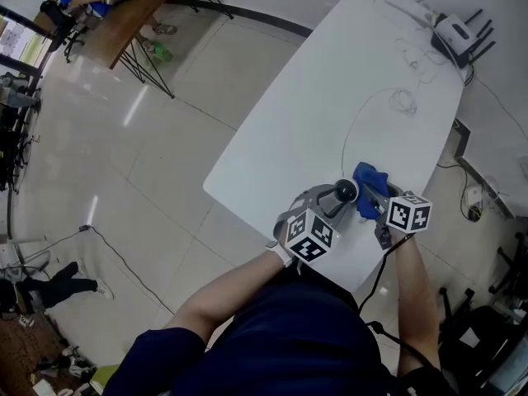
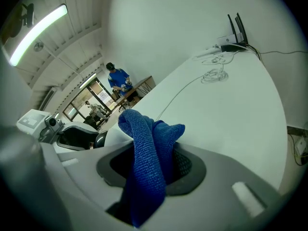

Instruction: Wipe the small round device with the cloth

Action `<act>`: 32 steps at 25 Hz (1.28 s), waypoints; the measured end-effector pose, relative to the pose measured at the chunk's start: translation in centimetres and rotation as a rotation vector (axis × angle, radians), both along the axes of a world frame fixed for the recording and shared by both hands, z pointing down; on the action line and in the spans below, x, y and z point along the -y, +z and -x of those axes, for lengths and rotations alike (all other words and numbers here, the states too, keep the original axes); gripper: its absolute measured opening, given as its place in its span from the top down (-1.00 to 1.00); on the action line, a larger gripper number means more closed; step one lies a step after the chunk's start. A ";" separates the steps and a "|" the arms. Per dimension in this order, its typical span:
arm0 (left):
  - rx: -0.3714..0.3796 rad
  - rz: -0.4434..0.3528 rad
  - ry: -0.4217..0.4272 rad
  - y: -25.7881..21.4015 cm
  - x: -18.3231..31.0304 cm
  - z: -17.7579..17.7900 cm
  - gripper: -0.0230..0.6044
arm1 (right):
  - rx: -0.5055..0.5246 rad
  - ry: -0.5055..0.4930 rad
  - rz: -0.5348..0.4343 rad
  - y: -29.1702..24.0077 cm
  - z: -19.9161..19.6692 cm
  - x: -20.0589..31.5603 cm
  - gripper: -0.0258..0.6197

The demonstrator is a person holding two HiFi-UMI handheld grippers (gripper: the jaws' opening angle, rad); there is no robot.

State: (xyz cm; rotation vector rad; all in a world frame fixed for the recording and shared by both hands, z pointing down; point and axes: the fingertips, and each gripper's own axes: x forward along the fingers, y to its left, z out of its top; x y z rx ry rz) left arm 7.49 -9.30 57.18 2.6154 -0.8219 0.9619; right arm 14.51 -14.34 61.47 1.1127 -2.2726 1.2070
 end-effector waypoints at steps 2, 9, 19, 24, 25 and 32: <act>0.001 -0.004 0.002 -0.1 0.0 0.2 0.39 | 0.023 0.020 -0.010 -0.8 0.1 -0.2 0.44; -0.017 -0.033 0.016 -0.7 0.7 -0.6 0.34 | 0.076 0.051 -0.135 -7.3 -0.9 -0.3 0.43; -0.020 -0.020 0.035 -0.6 0.8 -0.6 0.35 | 0.040 -0.133 -0.234 -10.7 3.8 -2.2 0.44; -0.024 -0.024 0.033 -0.8 0.7 -0.8 0.35 | 0.054 -0.044 -0.169 -8.0 2.0 -1.1 0.44; -0.025 -0.026 0.032 -0.8 0.7 -0.8 0.35 | 0.064 -0.010 -0.146 -7.2 1.4 -0.9 0.44; -0.032 -0.029 0.024 -1.0 0.6 -0.8 0.35 | 0.119 0.138 0.027 -0.6 -0.7 -1.3 0.44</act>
